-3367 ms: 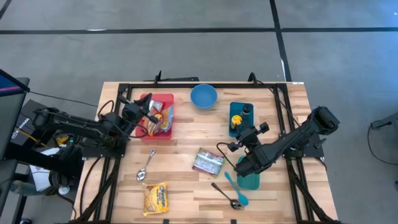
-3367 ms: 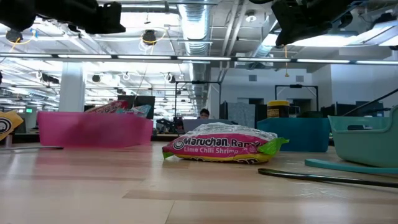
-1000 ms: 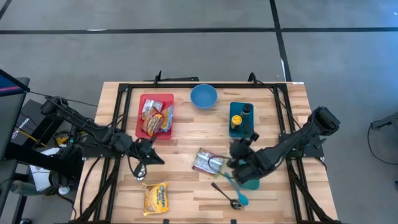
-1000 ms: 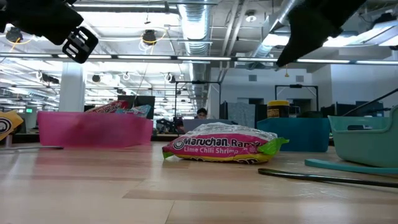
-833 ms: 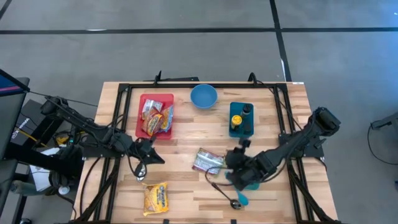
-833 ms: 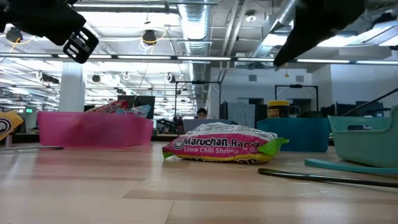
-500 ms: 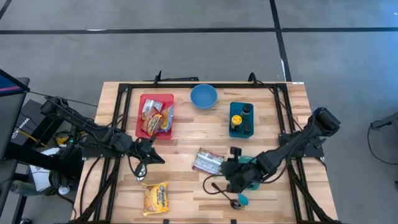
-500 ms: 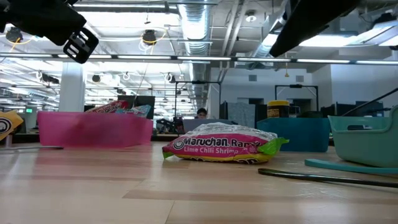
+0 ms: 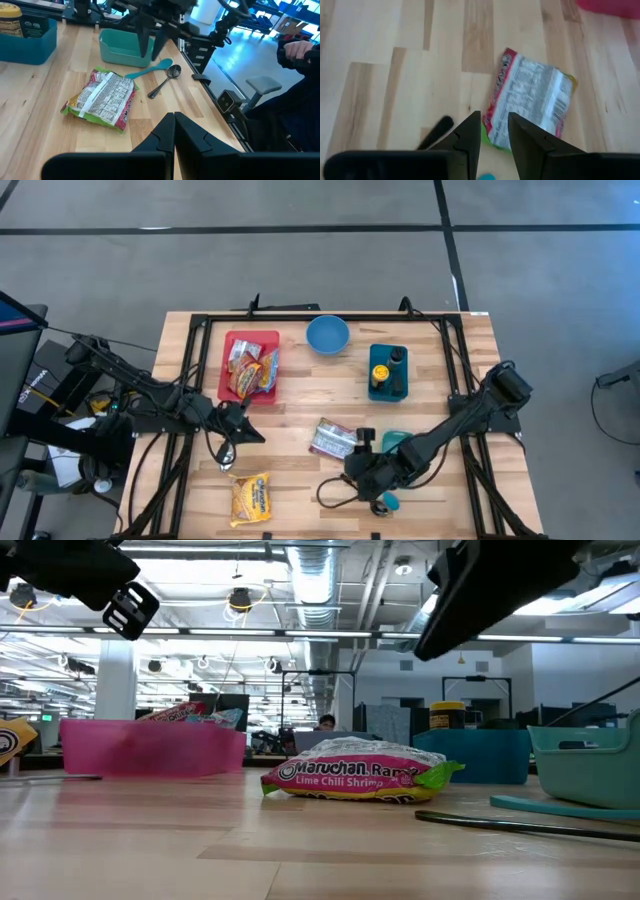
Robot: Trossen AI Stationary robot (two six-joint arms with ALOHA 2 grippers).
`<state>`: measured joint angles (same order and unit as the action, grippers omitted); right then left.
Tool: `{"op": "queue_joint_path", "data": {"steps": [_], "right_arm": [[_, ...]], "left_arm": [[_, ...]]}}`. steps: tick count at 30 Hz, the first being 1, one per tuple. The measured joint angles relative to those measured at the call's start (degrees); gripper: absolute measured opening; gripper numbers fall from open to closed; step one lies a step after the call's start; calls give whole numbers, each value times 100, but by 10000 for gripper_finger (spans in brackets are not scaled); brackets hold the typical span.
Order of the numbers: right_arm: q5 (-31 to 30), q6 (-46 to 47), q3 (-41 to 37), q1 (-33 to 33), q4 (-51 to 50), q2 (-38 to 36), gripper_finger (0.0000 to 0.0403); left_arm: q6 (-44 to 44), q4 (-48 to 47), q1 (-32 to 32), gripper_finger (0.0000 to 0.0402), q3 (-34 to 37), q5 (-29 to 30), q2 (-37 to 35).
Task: Pick & Place Food Item
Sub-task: Put the green noodle pack into the red bin
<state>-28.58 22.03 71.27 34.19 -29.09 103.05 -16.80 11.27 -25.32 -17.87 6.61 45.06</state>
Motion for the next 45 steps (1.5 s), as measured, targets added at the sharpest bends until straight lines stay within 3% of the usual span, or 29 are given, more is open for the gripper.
{"op": "queue_joint_path", "data": {"steps": [11, 18, 29, 40, 45], "right_arm": [[-387, -163, 856, 73, -1264, 827, 92], [-282, -464, 1093, 65, -1468, 1239, 92], [2, -544, 1118, -36, -1598, 1252, 95], [39, -840, 1101, -137, -1660, 1252, 160], [8, -857, 1093, -135, -1666, 1501, 173]], "left_arm": [[0, 13, 0, 0, 0, 0, 0], [0, 23, 0, 0, 0, 0, -2], [0, 28, 0, 0, 0, 0, 0], [0, 26, 0, 0, 0, -2, -2], [0, 28, 0, 0, 0, -2, 0]]}}
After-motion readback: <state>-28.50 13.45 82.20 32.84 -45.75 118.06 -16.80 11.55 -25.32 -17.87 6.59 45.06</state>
